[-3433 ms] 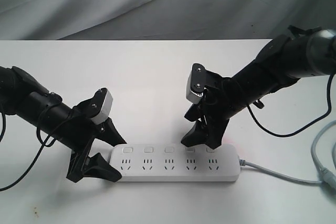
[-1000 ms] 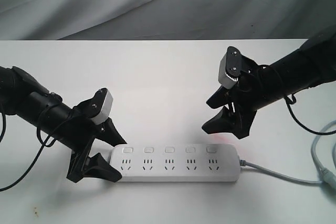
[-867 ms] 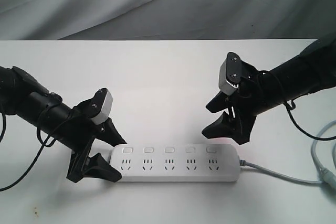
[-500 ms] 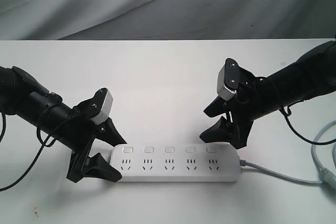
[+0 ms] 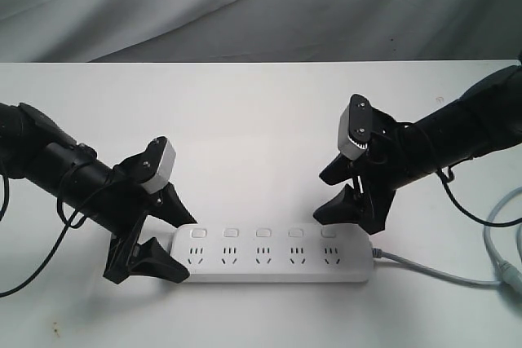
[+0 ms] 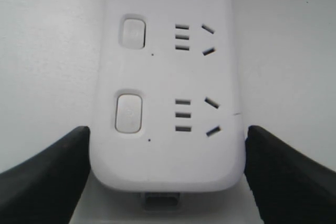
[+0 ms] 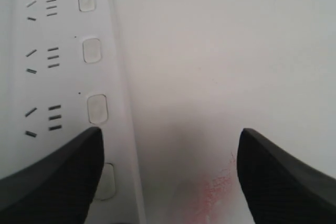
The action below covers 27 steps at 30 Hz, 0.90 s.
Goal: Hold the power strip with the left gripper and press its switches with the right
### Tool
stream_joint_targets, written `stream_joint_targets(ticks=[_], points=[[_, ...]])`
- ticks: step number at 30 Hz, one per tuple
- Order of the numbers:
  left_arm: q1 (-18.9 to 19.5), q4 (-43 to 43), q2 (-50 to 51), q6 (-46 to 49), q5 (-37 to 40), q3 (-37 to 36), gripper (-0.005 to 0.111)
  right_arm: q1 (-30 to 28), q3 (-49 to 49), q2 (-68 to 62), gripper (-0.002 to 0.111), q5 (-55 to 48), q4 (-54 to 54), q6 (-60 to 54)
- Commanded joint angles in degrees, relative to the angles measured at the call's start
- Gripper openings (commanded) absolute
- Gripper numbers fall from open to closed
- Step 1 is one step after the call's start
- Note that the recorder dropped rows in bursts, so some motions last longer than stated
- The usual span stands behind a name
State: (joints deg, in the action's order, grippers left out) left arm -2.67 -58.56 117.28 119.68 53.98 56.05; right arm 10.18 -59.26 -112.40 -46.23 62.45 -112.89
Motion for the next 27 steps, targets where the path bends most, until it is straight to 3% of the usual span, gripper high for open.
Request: stream_joint_targets(ticks=[1,27], points=[[-0.3,0.5,0.0,0.3,-0.1,0.3,0.050,-0.4,0.1,0.0,0.066,0.7,-0.6,0.5],[-0.3,0.5,0.0,0.3,-0.1,0.3,0.050,-0.4,2.1,0.0,0.066,3.3,0.3,0.1]])
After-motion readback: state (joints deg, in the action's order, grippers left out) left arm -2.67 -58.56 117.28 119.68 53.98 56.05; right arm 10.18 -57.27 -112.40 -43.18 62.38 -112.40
